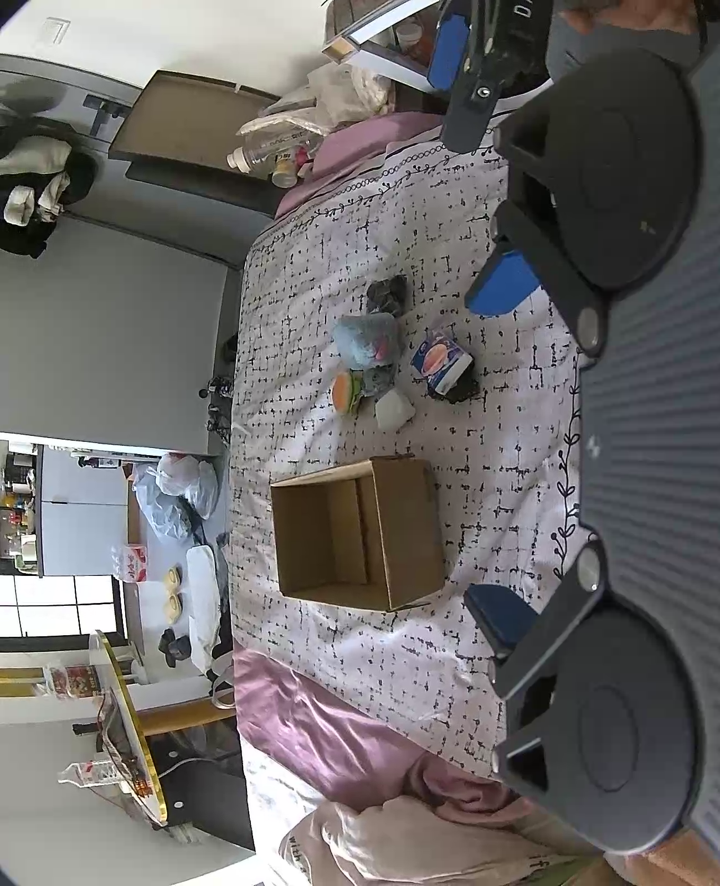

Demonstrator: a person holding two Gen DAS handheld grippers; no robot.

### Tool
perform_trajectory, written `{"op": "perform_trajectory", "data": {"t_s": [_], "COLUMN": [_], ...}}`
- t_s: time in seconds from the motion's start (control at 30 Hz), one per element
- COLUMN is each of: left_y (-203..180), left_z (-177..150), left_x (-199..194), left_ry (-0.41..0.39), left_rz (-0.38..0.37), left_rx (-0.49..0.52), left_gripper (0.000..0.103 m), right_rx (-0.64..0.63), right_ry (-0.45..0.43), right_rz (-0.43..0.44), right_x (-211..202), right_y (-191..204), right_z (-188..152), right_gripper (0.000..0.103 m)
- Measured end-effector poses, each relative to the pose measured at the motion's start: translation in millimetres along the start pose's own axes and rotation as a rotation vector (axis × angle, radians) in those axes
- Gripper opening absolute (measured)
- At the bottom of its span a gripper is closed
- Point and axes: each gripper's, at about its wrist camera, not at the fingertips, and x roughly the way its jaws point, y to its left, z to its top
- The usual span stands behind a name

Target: Organize soft objects

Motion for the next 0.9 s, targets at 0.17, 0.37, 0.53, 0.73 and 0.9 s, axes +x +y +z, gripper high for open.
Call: {"op": "perform_trajectory", "data": {"t_s": [0.17, 0.37, 0.53, 0.73, 0.9], "left_y": [-0.4, 2.4, 3.4, 6.2, 4.2], "left_z": [-0.6, -1.3, -0.6, 1.1, 1.9], "left_x": [-0.2, 1.7, 1.2, -0.5, -1.4], "left_ry": [0.001, 0.007, 0.001, -0.008, -0.01], "left_rz": [0.002, 0.014, 0.026, 0.021, 0.023], "left_rx": [0.003, -0.01, -0.005, -0.017, -0.01], "left_gripper": [0.103, 0.103, 0.103, 0.103, 0.103], "right_rx": [0.004, -0.001, -0.001, 0.0, 0.0], "right_ry": [-0.001, 0.001, -0.016, -0.016, -0.01], "right_rz": [-0.007, -0.012, -0.02, -0.019, -0.024], "right_x": [-0.2, 0.9, -1.3, -1.4, -0.8], "right_y": [0.0, 1.6, 2.2, 1.7, 3.3], "right_z": [-1.7, -2.4, -1.3, -0.6, -2.0], "right_gripper": [0.103, 0.103, 0.103, 0.103, 0.103]}}
